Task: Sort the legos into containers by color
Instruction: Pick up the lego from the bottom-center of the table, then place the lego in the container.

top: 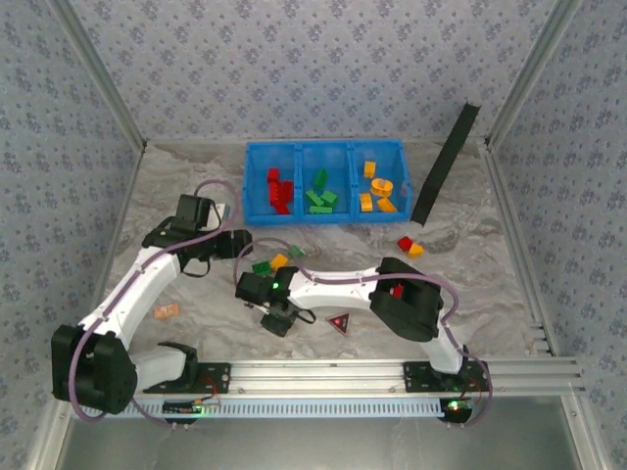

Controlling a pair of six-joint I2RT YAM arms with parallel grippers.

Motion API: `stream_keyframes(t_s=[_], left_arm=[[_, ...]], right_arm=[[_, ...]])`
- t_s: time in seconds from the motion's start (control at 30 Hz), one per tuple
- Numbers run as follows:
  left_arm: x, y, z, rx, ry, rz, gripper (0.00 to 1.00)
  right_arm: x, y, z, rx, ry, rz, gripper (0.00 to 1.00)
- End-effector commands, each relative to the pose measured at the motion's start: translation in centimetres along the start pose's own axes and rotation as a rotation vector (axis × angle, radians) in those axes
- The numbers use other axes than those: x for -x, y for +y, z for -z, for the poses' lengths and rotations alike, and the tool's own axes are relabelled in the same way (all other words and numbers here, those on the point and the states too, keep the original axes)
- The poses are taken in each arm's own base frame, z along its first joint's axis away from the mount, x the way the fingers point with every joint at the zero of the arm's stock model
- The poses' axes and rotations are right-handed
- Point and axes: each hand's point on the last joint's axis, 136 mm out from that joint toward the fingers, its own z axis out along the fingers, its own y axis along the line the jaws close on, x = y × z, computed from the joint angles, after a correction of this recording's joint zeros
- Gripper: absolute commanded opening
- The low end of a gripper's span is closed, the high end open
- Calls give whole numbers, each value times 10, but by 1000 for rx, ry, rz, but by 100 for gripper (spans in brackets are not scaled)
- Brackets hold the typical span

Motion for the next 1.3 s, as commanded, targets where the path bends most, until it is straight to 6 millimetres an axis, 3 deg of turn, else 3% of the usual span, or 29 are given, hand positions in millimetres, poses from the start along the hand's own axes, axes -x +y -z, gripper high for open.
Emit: stream_keyframes(t_s=[0.0,0.13,0.23,0.33,0.43,0.6,0.8,1.03,1.27], left_arm=[[-3,0,4,-13,-2,5,80],[-2,0,4,-12,-5,8,80],[-1,0,5,-11,-6,7,80],[0,0,6,-7,-10,6,80],[1,1,8,1,-17,2,81],[2,4,11,15,-26,-3,81],[0,6,11,25,-24,3,82],[1,8,16,29,-41,6,83],[-2,11,11,29,-31,13,83]], right_arm=[[-14,-4,-11,-28,50,3,44],[-25,-6,-6,-11,57,-6,39],[-22,-13,9,64,-25,-70,37],[-17,-39,34,82,-112,-112,37],[-13,-80,63,49,-181,-175,37],[-2,-176,100,-103,-274,-303,37],[19,-271,107,-219,-339,-496,35],[37,-325,107,-256,-360,-575,34],[17,-374,131,-319,-401,-672,33]])
